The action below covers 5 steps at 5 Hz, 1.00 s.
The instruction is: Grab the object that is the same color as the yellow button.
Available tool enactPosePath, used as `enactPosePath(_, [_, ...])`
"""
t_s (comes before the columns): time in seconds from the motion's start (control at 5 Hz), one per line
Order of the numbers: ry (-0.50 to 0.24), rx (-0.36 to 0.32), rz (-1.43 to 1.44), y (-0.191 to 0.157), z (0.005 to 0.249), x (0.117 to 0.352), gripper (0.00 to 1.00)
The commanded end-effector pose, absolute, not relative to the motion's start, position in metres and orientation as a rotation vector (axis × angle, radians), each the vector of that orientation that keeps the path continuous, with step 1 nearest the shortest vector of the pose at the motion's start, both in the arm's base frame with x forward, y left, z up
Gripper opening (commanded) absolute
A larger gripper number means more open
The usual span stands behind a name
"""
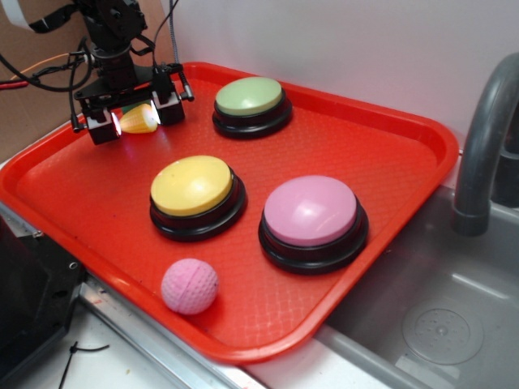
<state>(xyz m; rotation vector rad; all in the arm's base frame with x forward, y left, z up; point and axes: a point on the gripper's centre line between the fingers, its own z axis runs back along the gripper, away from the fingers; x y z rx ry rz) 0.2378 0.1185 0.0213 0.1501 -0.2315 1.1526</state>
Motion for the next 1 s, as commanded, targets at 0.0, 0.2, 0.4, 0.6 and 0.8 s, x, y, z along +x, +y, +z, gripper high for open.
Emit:
enactPosePath(0.0, [-0.276, 0.148, 1.19, 0.134, 0.03, 0.238, 0.0])
enactPosePath(0.2, [-0.273, 0.15, 1.18, 0.133, 0.029, 0.238, 0.0])
enactPosePath(0.4, [-0.268, 0.144, 1.163, 0.131, 0.028, 0.238, 0.0])
enactPosePath(0.6, [-0.274, 0.13, 1.125, 0.123, 0.039, 0.236, 0.0])
enactPosePath(0.8, [-0.267, 0.094, 1.068, 0.106, 0.062, 0.233, 0.0])
